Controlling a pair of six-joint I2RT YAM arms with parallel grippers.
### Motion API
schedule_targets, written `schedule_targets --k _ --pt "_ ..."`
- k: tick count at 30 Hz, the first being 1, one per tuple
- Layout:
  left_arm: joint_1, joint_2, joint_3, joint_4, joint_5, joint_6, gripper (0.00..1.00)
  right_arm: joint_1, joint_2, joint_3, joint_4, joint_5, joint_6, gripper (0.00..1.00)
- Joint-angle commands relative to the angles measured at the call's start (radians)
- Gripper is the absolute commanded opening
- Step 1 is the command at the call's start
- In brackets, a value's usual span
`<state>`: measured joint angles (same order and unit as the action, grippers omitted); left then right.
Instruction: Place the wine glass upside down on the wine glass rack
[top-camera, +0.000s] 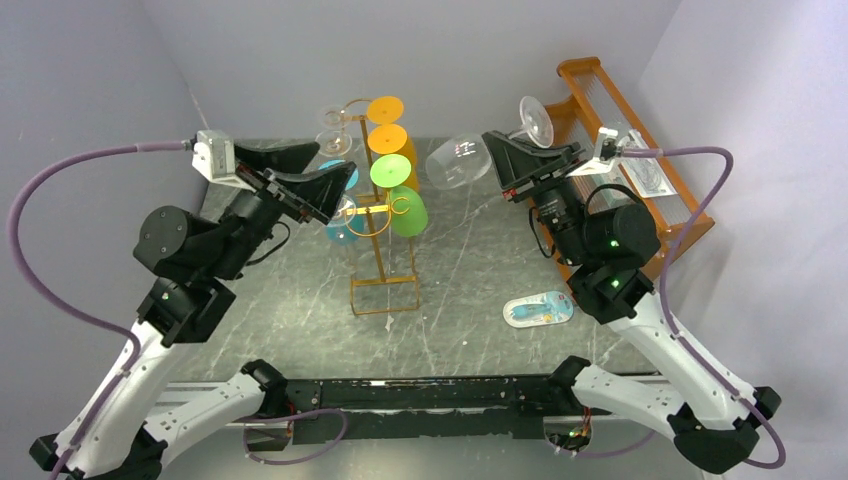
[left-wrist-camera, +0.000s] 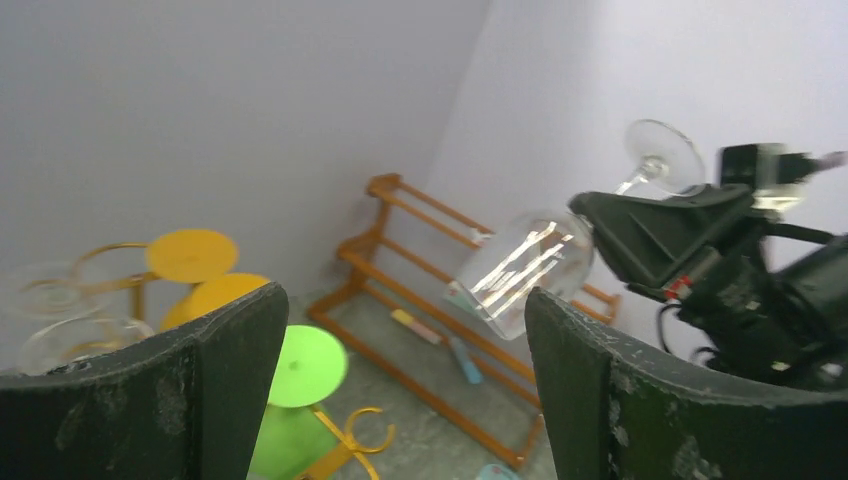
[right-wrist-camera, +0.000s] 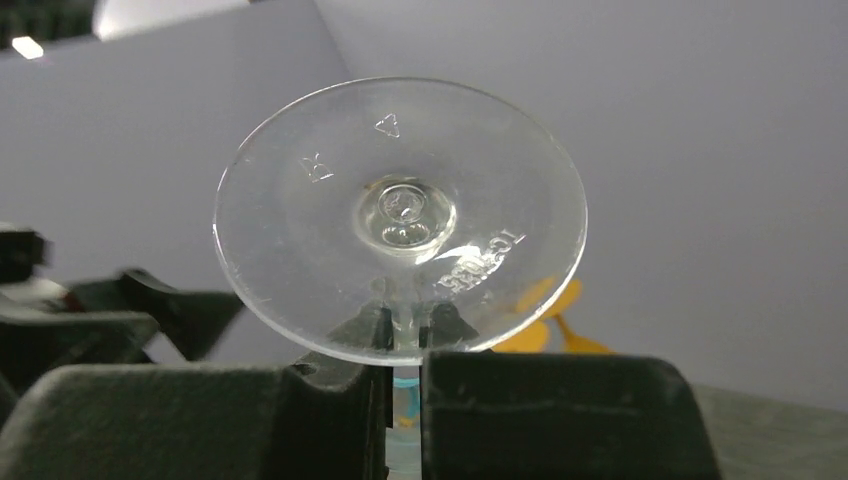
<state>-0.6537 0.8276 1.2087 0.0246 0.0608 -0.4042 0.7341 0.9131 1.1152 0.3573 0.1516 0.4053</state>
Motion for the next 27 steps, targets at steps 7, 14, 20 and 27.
schedule_targets --k 7,14,20,27 --pt "-0.006 -0.007 0.089 -0.352 -0.434 0.201 0.90 0.000 0.010 -0.003 -0.345 -0.097 -0.447 0.00" --pt "-0.005 -0.018 0.062 -0.369 -0.502 0.194 0.90 0.008 0.070 -0.064 -0.380 -0.234 -0.512 0.00" --pt "-0.006 -0.017 0.056 -0.387 -0.547 0.192 0.88 0.055 0.152 -0.074 -0.383 -0.238 -0.528 0.00" --pt "-0.005 -0.029 0.038 -0.374 -0.557 0.196 0.88 0.069 0.165 -0.115 -0.305 -0.388 -0.519 0.00"
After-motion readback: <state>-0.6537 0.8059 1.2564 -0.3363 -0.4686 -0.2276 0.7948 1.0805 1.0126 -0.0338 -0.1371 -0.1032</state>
